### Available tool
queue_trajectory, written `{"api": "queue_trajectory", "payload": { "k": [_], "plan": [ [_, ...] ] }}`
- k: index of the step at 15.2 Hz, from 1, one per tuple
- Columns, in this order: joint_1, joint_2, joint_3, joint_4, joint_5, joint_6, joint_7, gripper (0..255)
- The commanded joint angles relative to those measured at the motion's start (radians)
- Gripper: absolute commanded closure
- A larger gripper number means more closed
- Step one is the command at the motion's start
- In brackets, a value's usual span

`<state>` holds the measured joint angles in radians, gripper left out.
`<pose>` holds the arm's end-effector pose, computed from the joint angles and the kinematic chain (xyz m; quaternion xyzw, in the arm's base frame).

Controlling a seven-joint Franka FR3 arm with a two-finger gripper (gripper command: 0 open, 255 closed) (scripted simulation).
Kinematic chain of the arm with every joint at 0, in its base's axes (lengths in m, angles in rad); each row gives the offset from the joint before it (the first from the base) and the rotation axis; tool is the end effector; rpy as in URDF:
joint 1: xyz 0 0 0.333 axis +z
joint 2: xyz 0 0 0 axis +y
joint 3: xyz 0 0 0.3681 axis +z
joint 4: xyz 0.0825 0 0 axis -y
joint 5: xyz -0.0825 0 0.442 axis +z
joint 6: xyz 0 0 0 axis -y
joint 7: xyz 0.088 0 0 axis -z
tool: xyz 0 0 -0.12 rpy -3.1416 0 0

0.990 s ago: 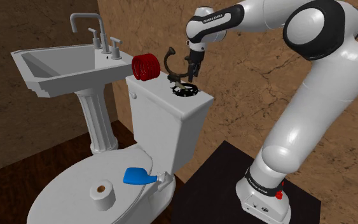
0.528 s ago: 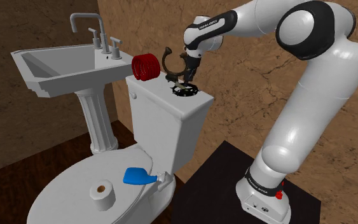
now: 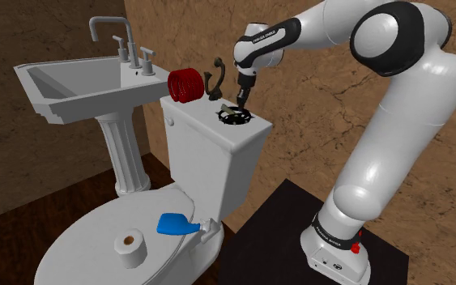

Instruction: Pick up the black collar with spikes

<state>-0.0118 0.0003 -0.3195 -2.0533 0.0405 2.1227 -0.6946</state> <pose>0.5761 -0.1958 0.4554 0.9846 0.1707 0.0387 0.0017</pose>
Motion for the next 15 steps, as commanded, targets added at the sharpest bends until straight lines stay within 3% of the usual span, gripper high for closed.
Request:
{"api": "queue_trajectory", "payload": {
  "k": [1, 15],
  "plan": [
    [-0.009, 0.019, -0.012, -0.007, -0.003, 0.002, 0.003, 255],
    [-0.02, -0.022, -0.002, 0.138, -0.021, -0.182, 0.017, 255]
  ]
}}
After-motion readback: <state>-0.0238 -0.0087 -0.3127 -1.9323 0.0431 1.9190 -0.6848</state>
